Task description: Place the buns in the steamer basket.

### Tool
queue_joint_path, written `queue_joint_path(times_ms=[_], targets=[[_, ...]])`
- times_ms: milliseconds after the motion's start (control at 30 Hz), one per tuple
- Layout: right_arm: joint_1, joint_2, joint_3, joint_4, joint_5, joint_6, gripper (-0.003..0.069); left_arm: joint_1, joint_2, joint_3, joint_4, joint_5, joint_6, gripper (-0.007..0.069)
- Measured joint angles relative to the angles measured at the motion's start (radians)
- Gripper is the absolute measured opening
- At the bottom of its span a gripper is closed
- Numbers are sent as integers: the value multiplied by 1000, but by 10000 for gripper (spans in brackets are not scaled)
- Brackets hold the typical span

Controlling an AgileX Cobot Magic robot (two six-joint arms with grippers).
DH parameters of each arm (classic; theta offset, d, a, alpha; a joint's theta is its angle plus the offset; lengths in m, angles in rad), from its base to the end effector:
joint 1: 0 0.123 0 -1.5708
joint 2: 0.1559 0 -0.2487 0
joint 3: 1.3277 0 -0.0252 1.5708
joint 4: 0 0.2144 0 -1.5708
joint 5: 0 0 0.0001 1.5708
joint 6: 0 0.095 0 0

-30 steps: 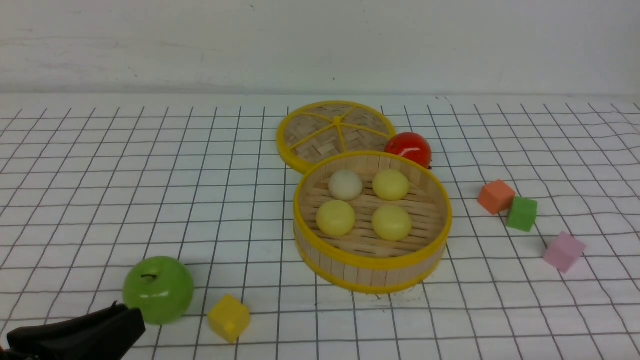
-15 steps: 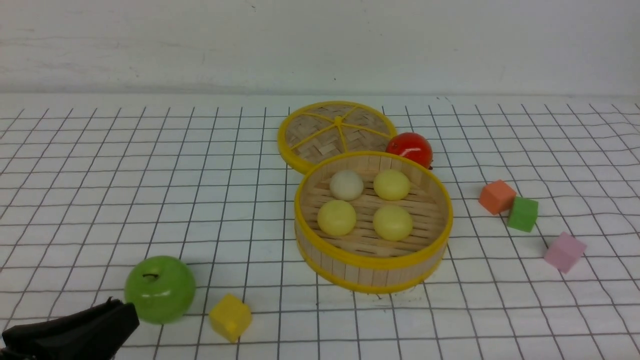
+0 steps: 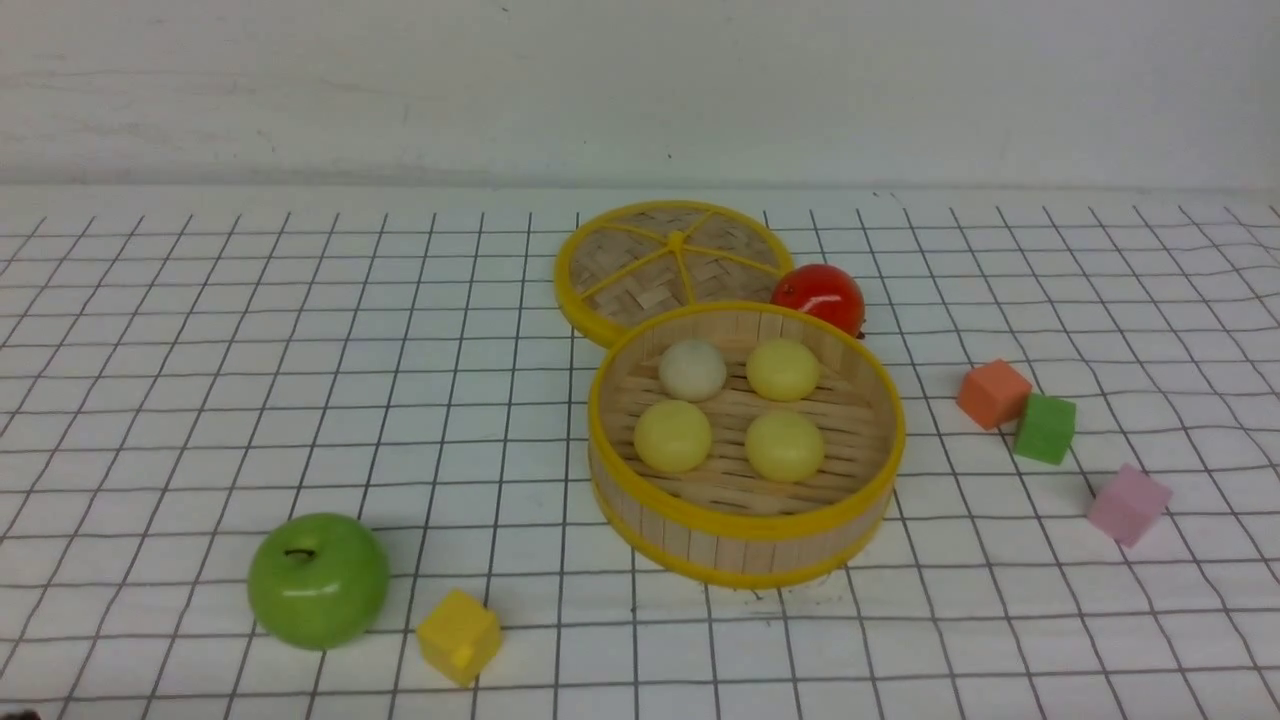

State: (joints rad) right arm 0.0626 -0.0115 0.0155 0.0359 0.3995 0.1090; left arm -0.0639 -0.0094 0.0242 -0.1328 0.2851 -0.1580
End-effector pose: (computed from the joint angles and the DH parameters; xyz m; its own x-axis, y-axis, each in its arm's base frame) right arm 0.0555 0.0048 0.1721 -0.3178 0.1219 -0.9403 -0.0311 0.9898 0.1389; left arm 0.0585 -0.0073 0.1800 -0.2281 -0.2674 -0.9362 0.0374 0.9584 -0.2829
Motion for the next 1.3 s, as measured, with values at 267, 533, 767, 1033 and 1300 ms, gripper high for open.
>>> queue_joint_path(times_ms=[267, 533, 767, 1033, 1300], targets=[[0, 0, 0, 0, -1, 0, 23, 0, -1, 7, -1, 91, -116, -13], [0, 0, 0, 0, -1, 0, 35, 0, -1, 7, -2, 91, -127, -13], [0, 0, 0, 0, -1, 0, 43, 0, -1, 7, -2, 91, -127, -13], [0, 0, 0, 0, -1, 0, 60, 0, -1, 7, -2, 91, -127, -13], [0, 0, 0, 0, -1, 0, 75, 0, -1, 7, -3, 91, -127, -13]])
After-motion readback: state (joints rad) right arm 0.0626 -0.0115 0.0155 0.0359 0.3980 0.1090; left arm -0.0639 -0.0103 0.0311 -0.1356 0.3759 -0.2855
